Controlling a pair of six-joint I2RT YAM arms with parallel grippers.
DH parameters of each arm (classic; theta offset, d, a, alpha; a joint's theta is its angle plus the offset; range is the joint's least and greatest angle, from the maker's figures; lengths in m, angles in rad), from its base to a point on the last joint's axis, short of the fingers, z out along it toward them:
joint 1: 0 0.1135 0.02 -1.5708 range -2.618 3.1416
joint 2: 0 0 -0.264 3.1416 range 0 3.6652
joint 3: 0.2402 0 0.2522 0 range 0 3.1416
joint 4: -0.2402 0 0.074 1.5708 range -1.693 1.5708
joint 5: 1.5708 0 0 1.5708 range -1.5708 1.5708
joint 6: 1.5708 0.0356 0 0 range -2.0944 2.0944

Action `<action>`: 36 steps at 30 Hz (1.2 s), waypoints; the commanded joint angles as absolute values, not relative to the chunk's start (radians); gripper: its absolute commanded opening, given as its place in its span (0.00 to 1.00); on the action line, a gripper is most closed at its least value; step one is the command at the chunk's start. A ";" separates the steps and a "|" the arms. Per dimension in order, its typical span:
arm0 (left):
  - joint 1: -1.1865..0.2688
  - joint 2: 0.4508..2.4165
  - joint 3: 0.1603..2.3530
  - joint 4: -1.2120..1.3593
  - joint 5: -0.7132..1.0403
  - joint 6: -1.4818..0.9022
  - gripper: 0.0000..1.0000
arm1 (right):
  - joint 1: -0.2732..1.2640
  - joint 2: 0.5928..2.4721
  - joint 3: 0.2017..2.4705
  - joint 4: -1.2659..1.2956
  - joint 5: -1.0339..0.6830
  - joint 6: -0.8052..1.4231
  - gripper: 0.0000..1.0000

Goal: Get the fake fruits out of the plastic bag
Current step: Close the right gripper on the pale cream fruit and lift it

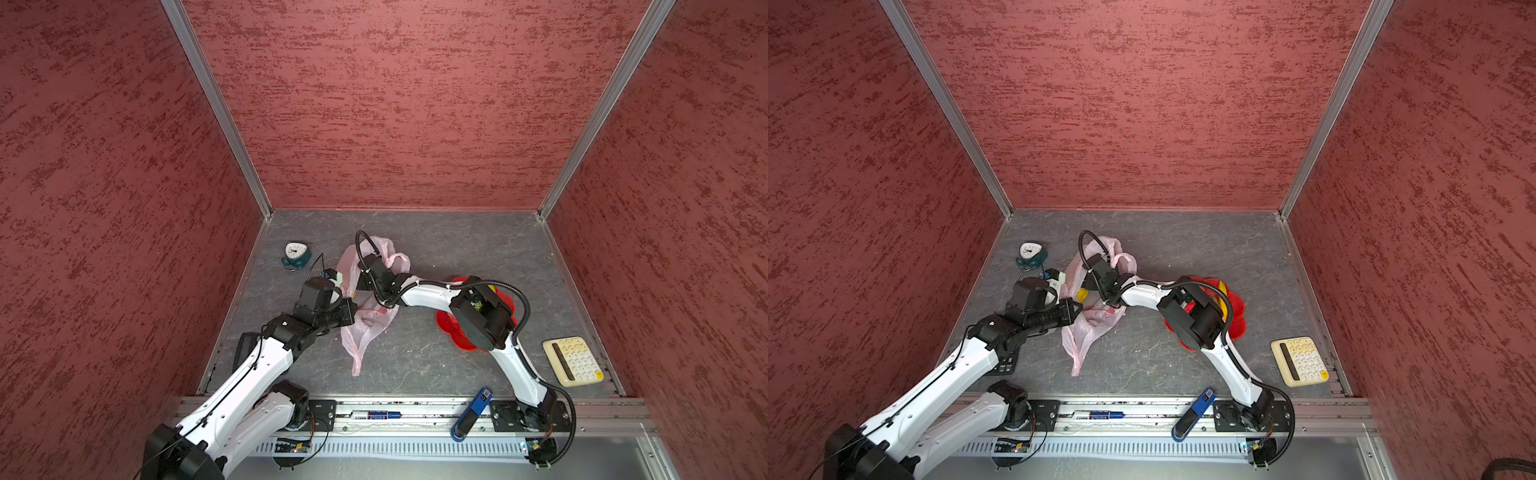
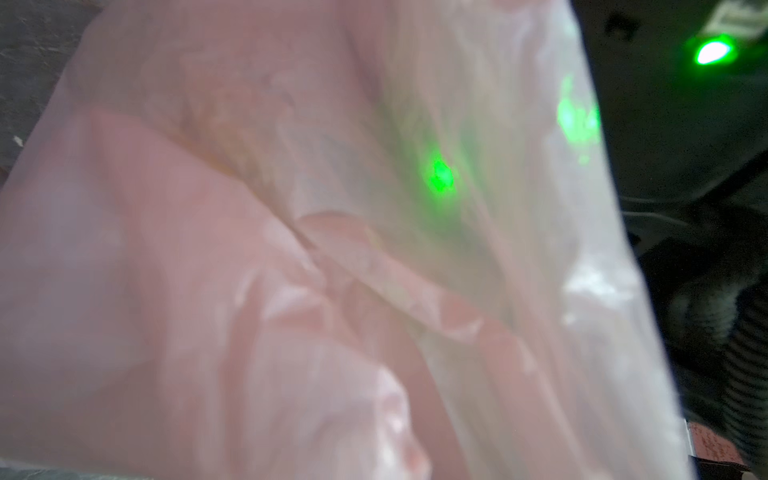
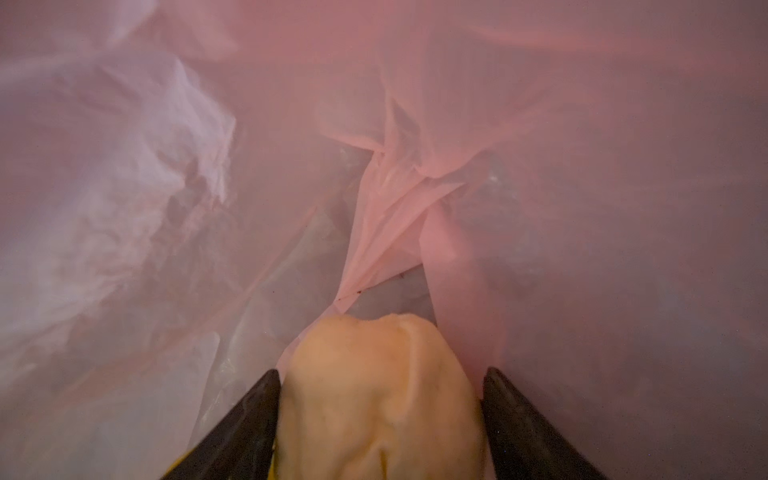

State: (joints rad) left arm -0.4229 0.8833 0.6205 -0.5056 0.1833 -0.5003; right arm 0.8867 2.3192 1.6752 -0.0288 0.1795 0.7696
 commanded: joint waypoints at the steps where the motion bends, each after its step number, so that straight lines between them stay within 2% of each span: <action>1: -0.427 0.881 0.607 -0.479 0.200 -0.489 0.11 | 0.891 2.344 1.709 -0.085 0.167 0.768 0.76; 12: -0.426 0.902 0.600 -0.447 0.182 -0.500 0.11 | 0.891 2.275 1.645 -0.012 0.153 0.738 0.49; 20: -0.390 0.974 0.659 -0.435 0.164 -0.490 0.11 | 0.891 2.145 1.564 0.021 0.078 0.672 0.44; 30: -0.365 1.081 0.729 -0.325 0.176 -0.430 0.11 | 0.891 1.993 1.423 0.008 -0.050 0.628 0.44; 36: -0.365 1.098 0.755 -0.293 0.171 -0.422 0.11 | 0.893 1.911 1.358 -0.020 -0.062 0.629 0.44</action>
